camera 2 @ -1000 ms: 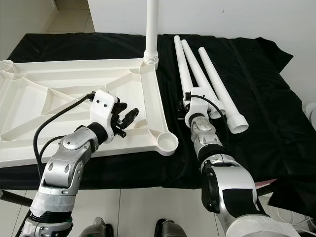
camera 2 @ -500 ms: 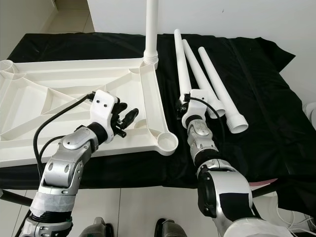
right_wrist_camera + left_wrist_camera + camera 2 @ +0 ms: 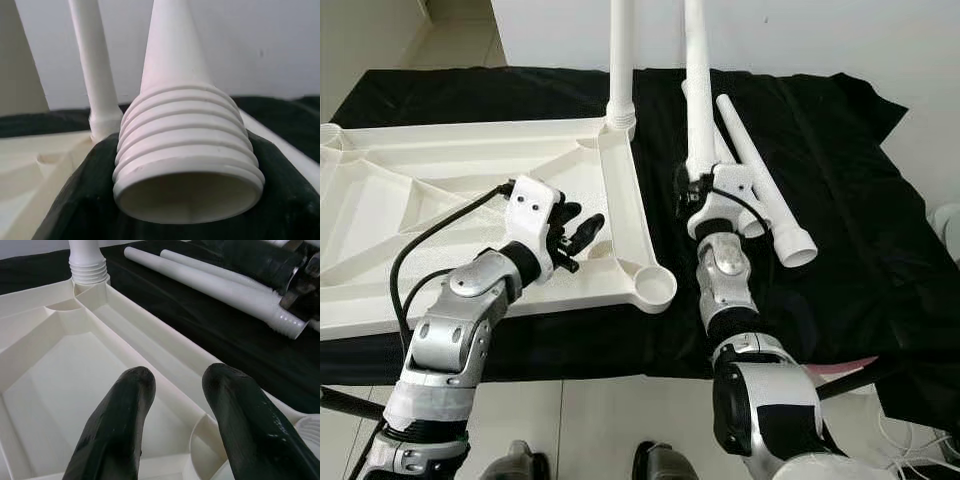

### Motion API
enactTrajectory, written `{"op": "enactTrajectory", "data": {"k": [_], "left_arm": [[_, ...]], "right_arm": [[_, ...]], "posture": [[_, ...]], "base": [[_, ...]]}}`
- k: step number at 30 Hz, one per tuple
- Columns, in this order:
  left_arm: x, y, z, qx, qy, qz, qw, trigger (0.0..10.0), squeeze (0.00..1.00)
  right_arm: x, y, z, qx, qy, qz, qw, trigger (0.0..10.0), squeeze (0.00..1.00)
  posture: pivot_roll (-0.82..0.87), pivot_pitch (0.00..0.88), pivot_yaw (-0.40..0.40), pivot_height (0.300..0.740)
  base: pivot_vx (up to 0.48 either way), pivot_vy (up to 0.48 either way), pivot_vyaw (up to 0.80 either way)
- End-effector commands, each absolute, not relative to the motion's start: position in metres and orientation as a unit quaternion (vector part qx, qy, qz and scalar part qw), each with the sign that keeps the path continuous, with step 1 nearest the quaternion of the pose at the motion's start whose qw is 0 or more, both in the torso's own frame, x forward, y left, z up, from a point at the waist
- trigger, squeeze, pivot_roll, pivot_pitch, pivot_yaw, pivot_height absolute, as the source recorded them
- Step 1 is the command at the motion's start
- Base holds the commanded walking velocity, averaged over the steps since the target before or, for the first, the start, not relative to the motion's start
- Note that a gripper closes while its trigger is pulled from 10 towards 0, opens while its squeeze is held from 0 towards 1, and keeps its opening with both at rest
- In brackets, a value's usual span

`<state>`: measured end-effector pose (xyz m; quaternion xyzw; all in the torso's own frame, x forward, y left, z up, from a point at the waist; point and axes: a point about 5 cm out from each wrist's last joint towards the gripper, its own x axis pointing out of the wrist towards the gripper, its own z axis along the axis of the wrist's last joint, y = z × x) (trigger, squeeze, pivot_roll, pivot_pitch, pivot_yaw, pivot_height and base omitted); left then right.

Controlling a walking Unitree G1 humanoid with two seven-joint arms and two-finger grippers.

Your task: Building children table

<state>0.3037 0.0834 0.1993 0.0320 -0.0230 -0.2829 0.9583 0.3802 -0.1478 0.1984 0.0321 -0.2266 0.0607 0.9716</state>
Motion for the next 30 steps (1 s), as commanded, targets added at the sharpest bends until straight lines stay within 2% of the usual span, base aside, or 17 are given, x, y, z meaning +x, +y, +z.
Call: {"op": "enactTrajectory", "data": {"k": [1,3,5,10,15,20,25,26,30], "left_arm": [[0.309,0.091,0.199,0.031,-0.026,-0.245,0.969,10.0,0.00],[0.309,0.091,0.199,0.031,-0.026,-0.245,0.969,10.0,0.00],[0.315,0.100,0.203,0.055,-0.038,-0.232,0.970,10.0,0.00],[0.317,0.104,0.205,0.062,-0.042,-0.227,0.971,10.0,0.00],[0.322,0.110,0.208,0.070,-0.049,-0.222,0.971,10.0,0.00],[0.324,0.111,0.210,0.069,-0.055,-0.234,0.968,10.0,0.00],[0.328,0.117,0.214,0.035,-0.055,-0.259,0.964,10.0,0.00],[0.330,0.119,0.217,0.029,-0.058,-0.258,0.964,10.0,1.00],[0.336,0.129,0.230,0.008,-0.074,-0.267,0.961,10.0,1.00]], "right_arm": [[0.377,-0.139,0.222,0.029,-0.291,0.091,0.952,10.0,0.00],[0.377,-0.139,0.222,0.029,-0.291,0.091,0.952,10.0,0.00],[0.371,-0.128,0.252,0.018,-0.354,0.115,0.928,10.0,0.00],[0.367,-0.124,0.268,0.013,-0.387,0.117,0.914,10.0,0.00],[0.355,-0.116,0.299,0.015,-0.450,0.128,0.883,10.0,0.00],[0.349,-0.107,0.299,-0.004,-0.463,0.147,0.874,10.0,0.00],[0.345,-0.099,0.295,-0.004,-0.457,0.168,0.873,10.0,0.00],[0.344,-0.097,0.292,-0.008,-0.454,0.173,0.874,10.0,0.00],[0.344,-0.092,0.282,-0.007,-0.435,0.191,0.880,10.0,0.00]], "posture": [[0.07,0.114,-0.018,0.740],[0.07,0.114,-0.018,0.740],[0.07,0.112,-0.018,0.740],[0.07,0.111,-0.019,0.740],[0.07,0.098,-0.018,0.740],[0.08,0.088,-0.022,0.740],[0.08,0.084,-0.026,0.740],[0.08,0.080,-0.028,0.740],[0.08,0.072,-0.034,0.740]], "base": [[0.000,0.000,0.00],[0.000,0.000,0.00],[0.000,0.000,0.00],[0.000,0.000,0.00],[0.000,0.000,0.00],[0.000,0.000,0.00],[0.000,0.000,0.00],[0.000,0.000,0.00],[0.000,0.000,0.00]]}}
